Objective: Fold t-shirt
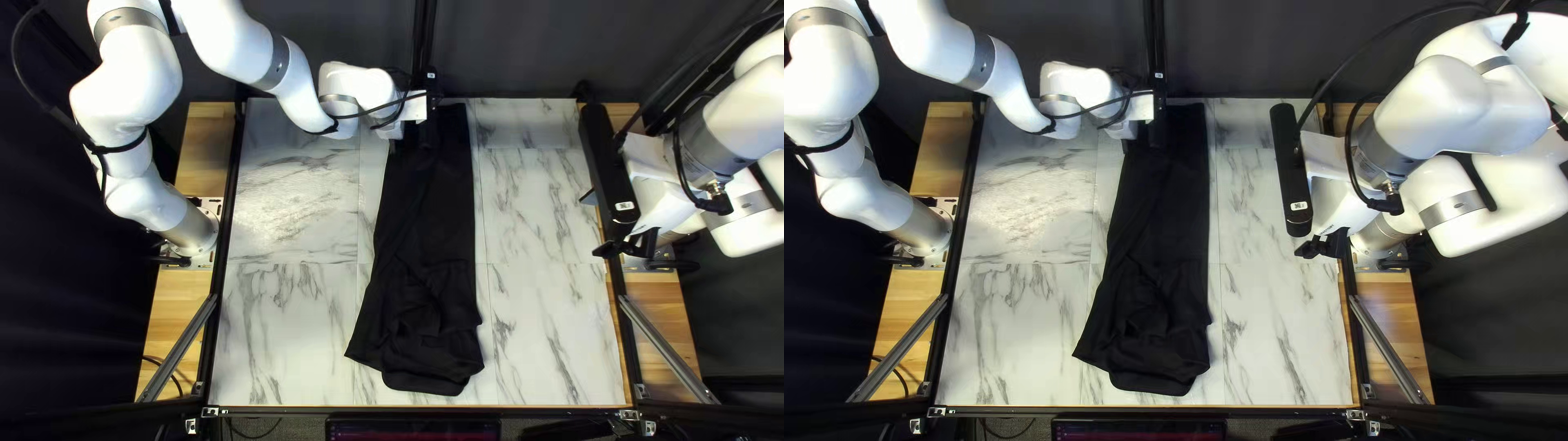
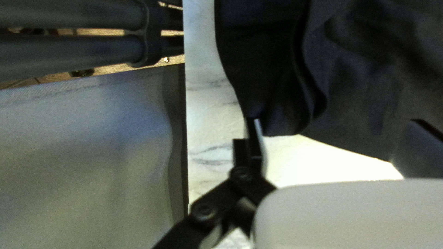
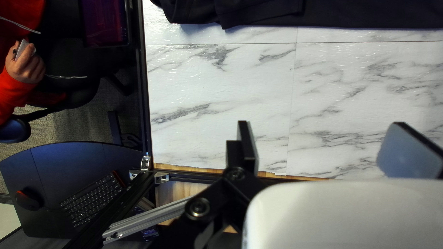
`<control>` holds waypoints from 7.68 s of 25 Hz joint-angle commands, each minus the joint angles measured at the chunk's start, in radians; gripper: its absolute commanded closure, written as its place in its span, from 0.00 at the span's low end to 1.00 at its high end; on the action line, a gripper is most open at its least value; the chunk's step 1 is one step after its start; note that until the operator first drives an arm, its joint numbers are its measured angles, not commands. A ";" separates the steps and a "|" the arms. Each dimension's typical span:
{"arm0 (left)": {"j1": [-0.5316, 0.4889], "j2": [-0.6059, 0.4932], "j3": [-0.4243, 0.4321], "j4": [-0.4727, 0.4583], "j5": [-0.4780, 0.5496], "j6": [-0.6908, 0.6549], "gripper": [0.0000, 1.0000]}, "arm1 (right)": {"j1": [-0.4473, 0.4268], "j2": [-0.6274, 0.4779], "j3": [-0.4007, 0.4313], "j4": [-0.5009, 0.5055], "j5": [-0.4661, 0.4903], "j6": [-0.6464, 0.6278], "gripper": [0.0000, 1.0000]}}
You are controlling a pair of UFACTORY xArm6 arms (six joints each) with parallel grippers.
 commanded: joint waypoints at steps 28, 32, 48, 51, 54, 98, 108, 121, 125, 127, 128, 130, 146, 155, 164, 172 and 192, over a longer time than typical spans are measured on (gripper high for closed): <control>-0.037 -0.056 -0.007 0.019 0.118 -0.010 0.00 | 0.000 0.000 0.000 0.000 0.000 0.000 0.00; -0.081 -0.155 0.105 0.094 0.143 -0.105 0.00 | 0.000 0.000 0.000 0.000 0.000 0.000 0.00; -0.664 -0.486 0.353 0.098 0.438 -0.454 0.00 | 0.000 0.000 0.000 0.000 0.000 0.000 0.00; -0.777 -0.432 0.286 0.091 0.466 -0.509 0.00 | 0.000 0.000 0.000 0.000 0.000 0.000 0.00; -0.842 -0.408 0.239 0.093 0.490 -0.534 0.00 | 0.000 0.000 0.000 0.000 0.000 0.000 0.00; -0.970 -0.120 -0.104 0.006 0.579 -0.591 0.00 | 0.000 0.000 0.000 0.000 0.000 0.000 0.00; -1.020 -0.042 -0.208 -0.103 0.550 -0.597 0.00 | 0.000 0.000 0.000 0.000 0.000 0.000 0.00; -0.975 0.037 -0.243 -0.165 0.479 -0.518 1.00 | 0.000 0.000 0.000 0.000 0.000 0.000 0.00; -0.961 0.053 -0.258 -0.181 0.481 -0.494 1.00 | 0.000 0.000 0.000 0.000 0.000 0.000 0.00; -0.956 0.063 -0.273 -0.191 0.486 -0.480 1.00 | 0.000 0.000 0.000 0.000 0.000 0.000 0.00; -0.955 0.067 -0.280 -0.196 0.490 -0.473 1.00 | 0.000 0.000 0.000 0.000 0.000 0.000 0.00; -0.954 0.073 -0.296 -0.204 0.501 -0.460 1.00 | 0.000 0.000 0.000 0.000 0.000 0.000 0.00; -1.011 -0.009 -0.373 -0.166 0.647 -0.462 1.00 | 0.000 0.000 0.000 0.000 0.000 0.000 0.00; -1.023 -0.047 -0.381 -0.125 0.664 -0.460 1.00 | 0.000 0.000 0.000 0.000 0.000 0.000 0.00; -1.032 -0.092 -0.349 -0.059 0.637 -0.496 1.00 | 0.000 0.000 0.000 0.000 0.000 0.000 0.00; -1.051 -0.093 -0.379 -0.012 0.661 -0.526 1.00 | 0.000 0.000 0.000 0.000 0.000 0.000 0.00; -1.066 -0.001 -0.483 -0.022 0.615 -0.505 1.00 | 0.000 0.000 0.000 0.000 0.000 0.000 0.00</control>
